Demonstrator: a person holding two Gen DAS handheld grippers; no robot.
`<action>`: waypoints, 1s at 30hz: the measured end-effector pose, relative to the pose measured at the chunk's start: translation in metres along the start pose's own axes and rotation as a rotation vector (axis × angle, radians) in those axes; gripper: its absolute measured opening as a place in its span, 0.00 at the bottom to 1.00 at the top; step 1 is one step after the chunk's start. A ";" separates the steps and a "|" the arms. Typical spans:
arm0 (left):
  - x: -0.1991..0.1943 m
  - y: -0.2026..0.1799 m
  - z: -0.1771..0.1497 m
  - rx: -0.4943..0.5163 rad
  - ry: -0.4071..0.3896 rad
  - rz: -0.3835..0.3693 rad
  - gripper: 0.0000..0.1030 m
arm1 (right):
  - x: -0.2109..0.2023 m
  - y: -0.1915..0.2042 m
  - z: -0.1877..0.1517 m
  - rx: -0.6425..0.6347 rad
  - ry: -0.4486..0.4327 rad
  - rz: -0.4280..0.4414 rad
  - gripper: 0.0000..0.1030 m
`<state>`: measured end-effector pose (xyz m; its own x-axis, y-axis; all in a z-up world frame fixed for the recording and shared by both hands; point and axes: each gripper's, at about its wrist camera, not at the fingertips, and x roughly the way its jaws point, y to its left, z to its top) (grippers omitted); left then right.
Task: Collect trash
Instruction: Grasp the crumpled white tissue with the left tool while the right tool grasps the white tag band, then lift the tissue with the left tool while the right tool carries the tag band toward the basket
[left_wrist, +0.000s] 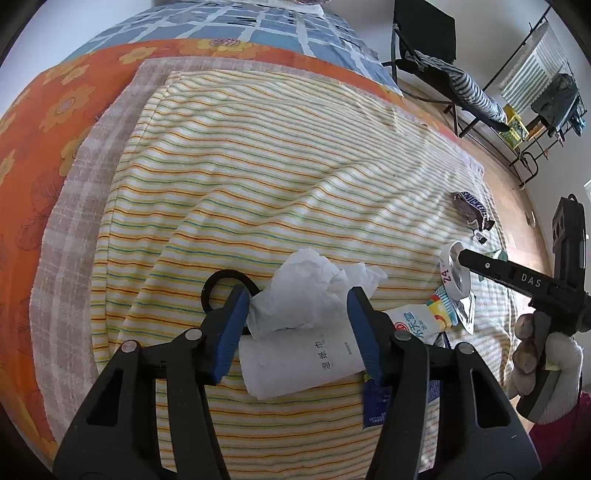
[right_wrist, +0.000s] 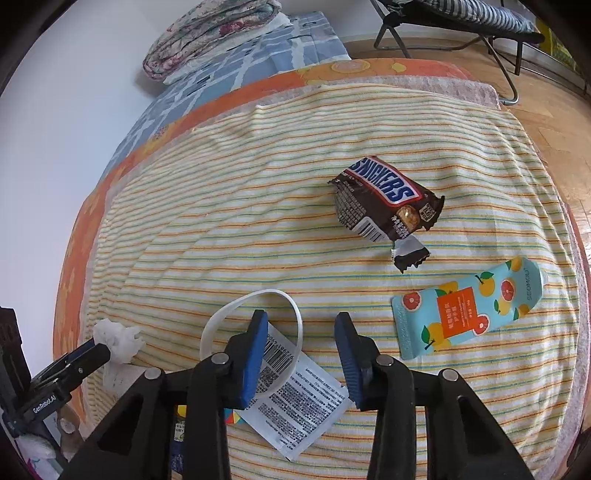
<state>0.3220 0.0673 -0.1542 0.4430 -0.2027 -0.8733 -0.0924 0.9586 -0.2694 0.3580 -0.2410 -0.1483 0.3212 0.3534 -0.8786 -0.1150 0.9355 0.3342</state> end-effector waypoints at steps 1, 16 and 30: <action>0.001 0.000 0.000 0.000 0.000 0.001 0.55 | 0.001 0.001 0.001 -0.002 0.000 -0.003 0.38; 0.007 -0.002 0.000 0.010 0.008 -0.033 0.25 | 0.009 0.003 0.005 -0.006 -0.012 -0.025 0.09; -0.005 0.000 0.003 -0.009 -0.027 -0.064 0.19 | -0.016 -0.005 0.002 0.017 -0.084 0.012 0.02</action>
<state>0.3225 0.0688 -0.1487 0.4718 -0.2578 -0.8432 -0.0712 0.9420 -0.3279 0.3550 -0.2513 -0.1351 0.3978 0.3622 -0.8429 -0.1037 0.9306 0.3510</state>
